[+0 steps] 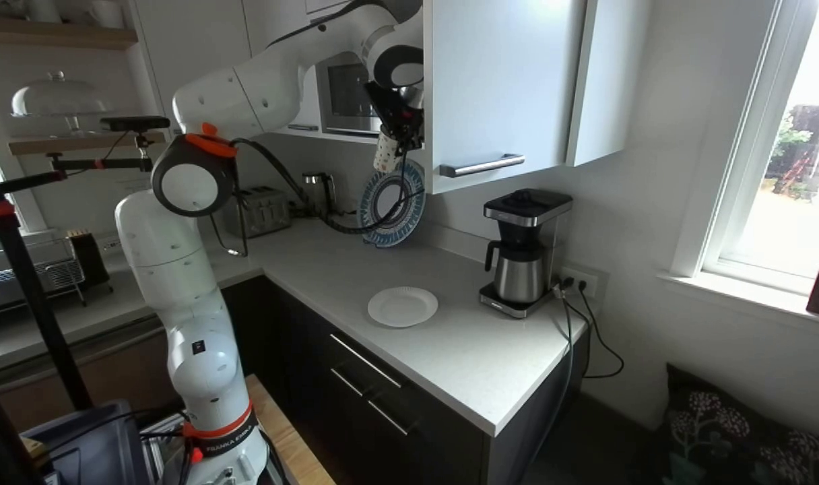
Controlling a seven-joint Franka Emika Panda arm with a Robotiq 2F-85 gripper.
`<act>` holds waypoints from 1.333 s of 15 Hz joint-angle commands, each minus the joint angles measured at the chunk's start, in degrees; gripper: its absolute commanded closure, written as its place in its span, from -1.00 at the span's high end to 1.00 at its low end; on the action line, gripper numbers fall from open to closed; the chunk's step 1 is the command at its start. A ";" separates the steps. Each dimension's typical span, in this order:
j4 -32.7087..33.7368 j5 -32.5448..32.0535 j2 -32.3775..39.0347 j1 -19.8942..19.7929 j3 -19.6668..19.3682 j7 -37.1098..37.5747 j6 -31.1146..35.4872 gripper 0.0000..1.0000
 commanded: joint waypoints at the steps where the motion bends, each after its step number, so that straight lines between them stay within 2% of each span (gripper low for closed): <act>1: -12.86 -6.49 -5.23 1.51 2.97 -5.65 8.10 -0.99; 3: -18.56 -8.91 -6.67 1.84 4.43 -8.55 14.86 -0.99; 5: -24.31 -11.57 -8.36 4.00 4.26 -12.93 23.35 -0.99; 7: -30.39 -10.82 -9.19 5.46 4.41 -16.32 31.06 -0.99; 8: -31.77 -11.04 -9.29 6.16 4.18 -17.87 30.28 -0.99; 10: -35.63 -7.27 -9.00 7.41 3.23 -21.20 29.62 -0.99; 11: -30.02 -9.14 -6.52 7.10 3.25 -17.89 28.17 -0.97; 13: -32.82 -8.61 -6.75 7.50 3.27 -19.55 28.34 -0.97; 17: -33.35 -8.46 -7.24 7.62 3.05 -20.00 28.38 -0.99; 20: -34.60 -15.93 -5.53 7.97 4.50 -20.58 29.11 -0.99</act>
